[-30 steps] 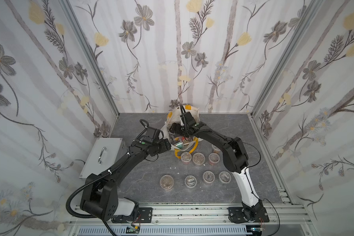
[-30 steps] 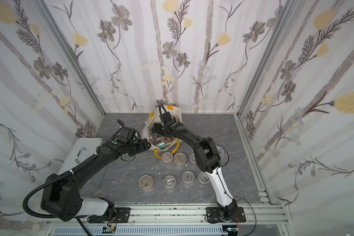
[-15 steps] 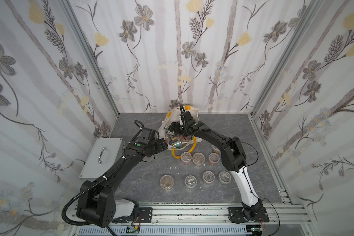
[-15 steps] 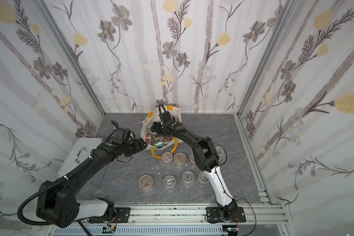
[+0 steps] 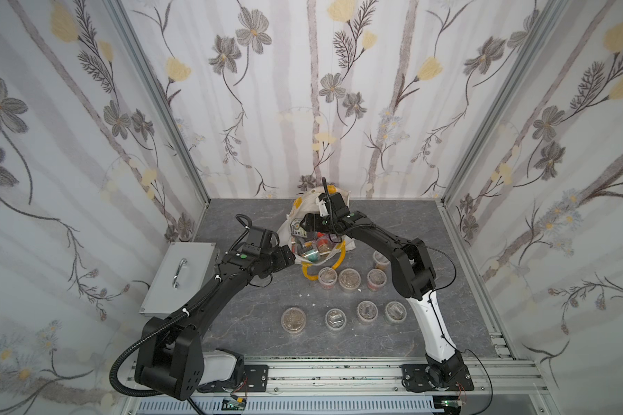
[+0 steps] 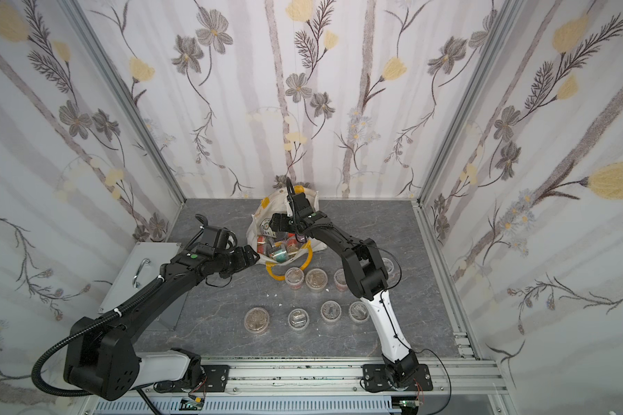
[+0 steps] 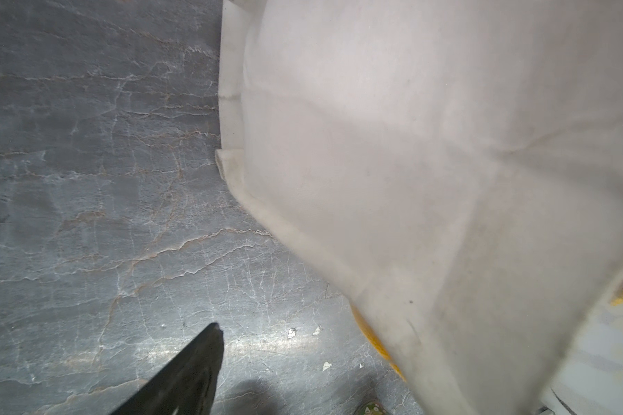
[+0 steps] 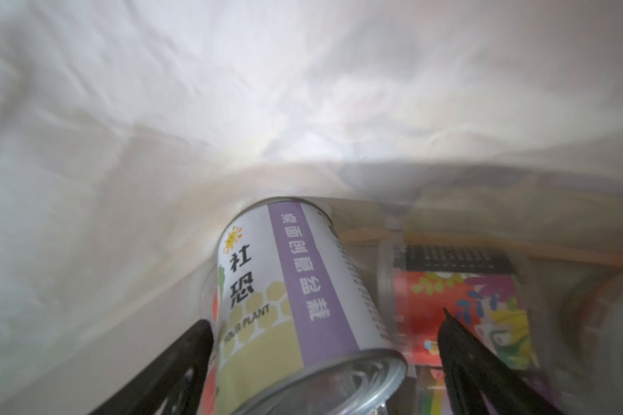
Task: Take out the seed jars from the canvas bag
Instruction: Pick up the seed jar from the canvas bag.
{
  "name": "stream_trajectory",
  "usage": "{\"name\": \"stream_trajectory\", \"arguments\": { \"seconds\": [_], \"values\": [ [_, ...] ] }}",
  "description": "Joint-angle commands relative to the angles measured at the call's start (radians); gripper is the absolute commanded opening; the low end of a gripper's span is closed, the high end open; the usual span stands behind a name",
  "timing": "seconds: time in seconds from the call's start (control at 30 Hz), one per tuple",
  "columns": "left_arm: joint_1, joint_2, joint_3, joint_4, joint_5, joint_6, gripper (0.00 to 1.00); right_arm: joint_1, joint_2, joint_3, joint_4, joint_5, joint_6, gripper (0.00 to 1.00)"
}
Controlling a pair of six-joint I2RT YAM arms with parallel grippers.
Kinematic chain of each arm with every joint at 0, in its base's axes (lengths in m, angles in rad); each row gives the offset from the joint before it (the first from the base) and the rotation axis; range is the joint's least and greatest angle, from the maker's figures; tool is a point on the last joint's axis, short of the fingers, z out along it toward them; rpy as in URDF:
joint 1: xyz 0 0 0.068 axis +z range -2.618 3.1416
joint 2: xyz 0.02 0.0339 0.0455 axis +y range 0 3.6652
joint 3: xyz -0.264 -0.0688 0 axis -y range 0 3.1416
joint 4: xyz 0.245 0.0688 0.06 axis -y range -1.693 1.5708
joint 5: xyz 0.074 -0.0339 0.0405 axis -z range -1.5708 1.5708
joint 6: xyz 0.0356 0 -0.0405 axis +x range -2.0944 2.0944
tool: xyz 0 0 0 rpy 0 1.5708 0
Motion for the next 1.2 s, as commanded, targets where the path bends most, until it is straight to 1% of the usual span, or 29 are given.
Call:
{"name": "stream_trajectory", "arguments": {
  "seconds": [0.0, 0.13, 0.27, 0.43, 0.53, 0.57, 0.7, 0.83, 0.97, 1.07, 1.17],
  "values": [
    [0.005, 0.003, 0.000, 0.000, -0.012, -0.010, 0.87, 0.004, 0.020, 0.004, 0.094, -0.111, -0.037, 0.92],
    [0.009, 0.005, 0.005, -0.001, -0.001, -0.012, 0.87, 0.009, 0.032, 0.004, 0.124, -0.149, -0.047, 0.87],
    [0.015, -0.001, 0.014, -0.009, 0.006, -0.011, 0.87, 0.012, 0.026, 0.004, 0.120, -0.143, -0.045, 0.76],
    [0.035, -0.035, 0.044, -0.052, 0.009, 0.001, 0.93, 0.013, -0.016, -0.005, 0.110, -0.116, -0.035, 0.70],
    [0.053, -0.057, 0.063, -0.081, 0.012, 0.011, 0.96, 0.015, -0.069, -0.044, 0.144, -0.112, -0.010, 0.65],
    [0.059, -0.090, 0.070, -0.091, 0.017, 0.013, 0.96, 0.017, -0.096, -0.068, 0.169, -0.111, 0.005, 0.65],
    [0.080, -0.133, 0.125, -0.140, 0.039, 0.013, 0.98, 0.019, -0.220, -0.196, 0.280, -0.097, 0.061, 0.65],
    [0.106, -0.146, 0.219, -0.201, 0.116, -0.031, 1.00, 0.019, -0.365, -0.351, 0.353, -0.042, 0.056, 0.65],
    [0.129, -0.161, 0.314, -0.240, 0.214, -0.082, 1.00, 0.022, -0.550, -0.546, 0.436, 0.062, -0.027, 0.65],
    [0.147, -0.166, 0.350, -0.223, 0.321, -0.134, 1.00, 0.042, -0.690, -0.692, 0.530, 0.167, -0.112, 0.65],
    [0.155, -0.162, 0.340, -0.131, 0.463, -0.245, 1.00, 0.077, -0.801, -0.802, 0.605, 0.252, -0.190, 0.65]
  ]
}}
